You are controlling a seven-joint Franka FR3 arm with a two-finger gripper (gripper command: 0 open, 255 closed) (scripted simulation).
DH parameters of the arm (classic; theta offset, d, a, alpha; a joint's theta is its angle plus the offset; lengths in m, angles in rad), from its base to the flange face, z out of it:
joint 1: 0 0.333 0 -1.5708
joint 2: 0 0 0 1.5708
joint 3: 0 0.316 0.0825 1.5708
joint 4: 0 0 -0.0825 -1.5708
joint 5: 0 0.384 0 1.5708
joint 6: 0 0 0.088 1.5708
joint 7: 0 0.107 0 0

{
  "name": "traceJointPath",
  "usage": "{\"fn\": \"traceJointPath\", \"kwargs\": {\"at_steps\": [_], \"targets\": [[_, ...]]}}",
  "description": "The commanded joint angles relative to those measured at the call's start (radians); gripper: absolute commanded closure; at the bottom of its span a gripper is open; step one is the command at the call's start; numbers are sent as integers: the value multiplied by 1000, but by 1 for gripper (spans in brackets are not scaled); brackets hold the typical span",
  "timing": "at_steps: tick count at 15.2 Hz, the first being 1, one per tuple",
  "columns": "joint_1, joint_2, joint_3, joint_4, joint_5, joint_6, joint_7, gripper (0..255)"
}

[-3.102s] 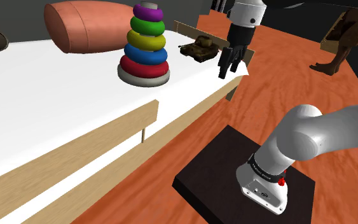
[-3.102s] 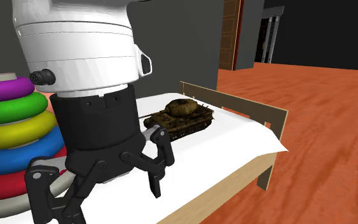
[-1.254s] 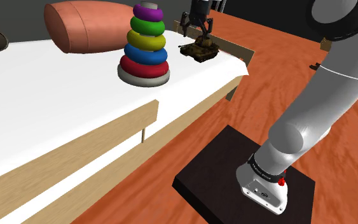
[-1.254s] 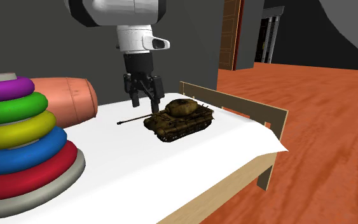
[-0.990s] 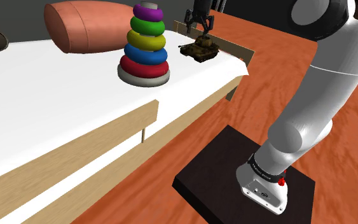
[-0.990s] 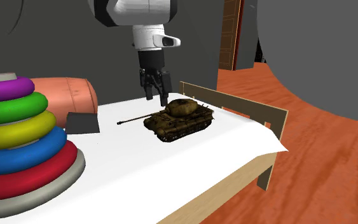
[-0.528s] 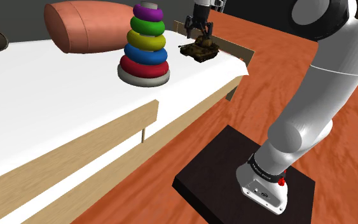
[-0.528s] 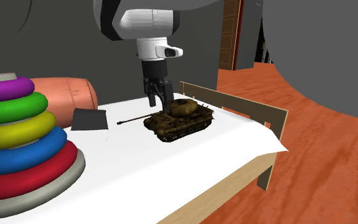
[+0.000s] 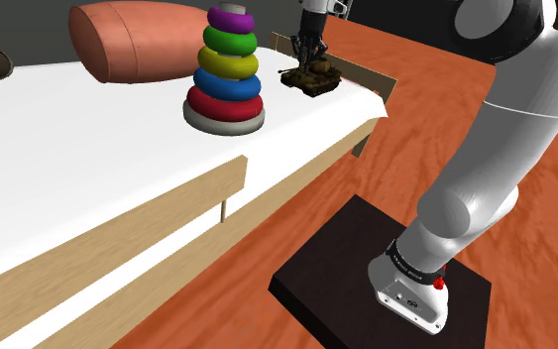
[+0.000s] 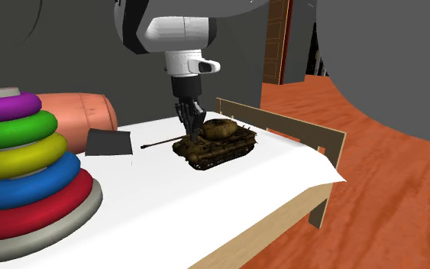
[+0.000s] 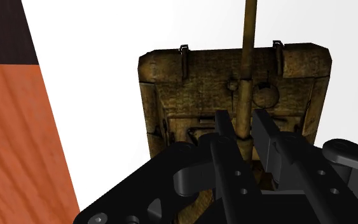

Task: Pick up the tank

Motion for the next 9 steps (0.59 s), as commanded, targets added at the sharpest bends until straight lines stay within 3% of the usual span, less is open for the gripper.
{"fn": "traceJointPath", "kwargs": {"at_steps": [1, 9], "targets": [[0, 1, 0, -1, 0, 0, 0, 255], [2, 9, 1, 79, 0, -72, -3, 255]]}}
